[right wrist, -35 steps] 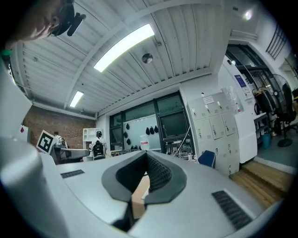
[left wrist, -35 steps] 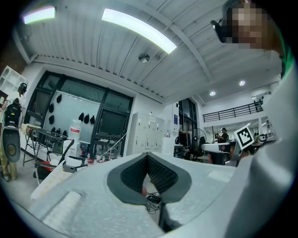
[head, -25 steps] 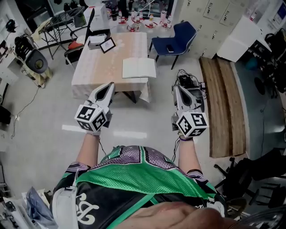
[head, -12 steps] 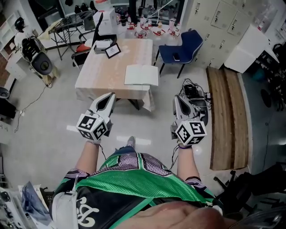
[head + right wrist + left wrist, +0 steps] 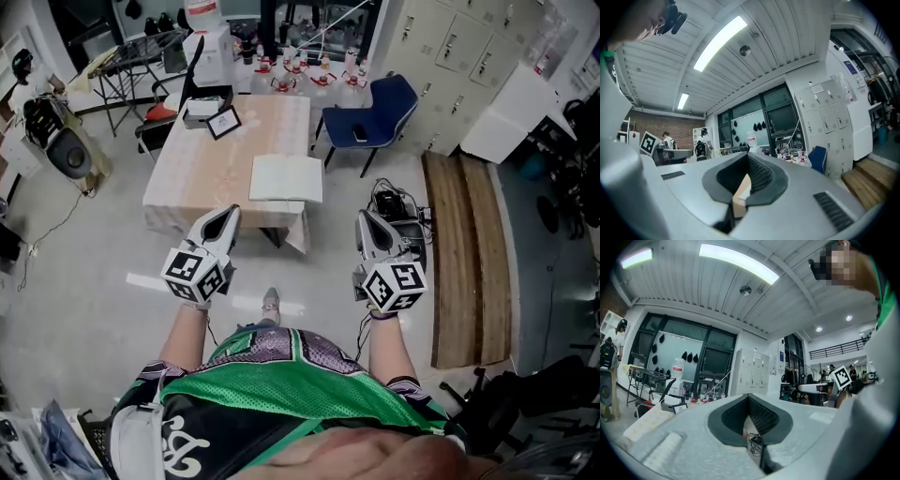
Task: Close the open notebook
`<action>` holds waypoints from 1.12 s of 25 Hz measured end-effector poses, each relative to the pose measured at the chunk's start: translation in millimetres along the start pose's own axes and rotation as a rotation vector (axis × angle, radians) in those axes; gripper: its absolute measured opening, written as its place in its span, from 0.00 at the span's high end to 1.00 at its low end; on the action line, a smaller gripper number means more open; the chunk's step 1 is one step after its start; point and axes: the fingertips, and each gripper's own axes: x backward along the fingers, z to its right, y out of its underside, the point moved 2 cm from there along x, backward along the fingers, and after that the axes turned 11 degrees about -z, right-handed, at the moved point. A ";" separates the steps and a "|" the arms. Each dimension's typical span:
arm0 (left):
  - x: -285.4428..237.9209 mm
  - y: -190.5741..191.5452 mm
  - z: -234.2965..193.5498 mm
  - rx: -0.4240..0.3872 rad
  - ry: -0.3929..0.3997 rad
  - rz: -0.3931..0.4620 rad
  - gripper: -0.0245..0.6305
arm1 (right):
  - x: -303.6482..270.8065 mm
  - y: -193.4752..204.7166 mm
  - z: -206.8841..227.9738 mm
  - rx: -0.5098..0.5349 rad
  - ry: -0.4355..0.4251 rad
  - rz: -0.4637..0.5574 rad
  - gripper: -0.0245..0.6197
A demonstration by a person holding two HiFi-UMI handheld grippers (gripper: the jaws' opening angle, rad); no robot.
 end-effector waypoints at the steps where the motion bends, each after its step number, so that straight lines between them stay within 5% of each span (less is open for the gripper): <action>1: -8.3 -2.4 -4.8 -0.002 0.006 0.004 0.94 | -7.9 -3.2 3.3 0.004 0.003 0.000 0.96; 28: -176.8 -48.9 -187.5 -0.023 0.093 0.007 0.94 | -238.9 -63.0 39.1 0.024 0.045 -0.044 0.96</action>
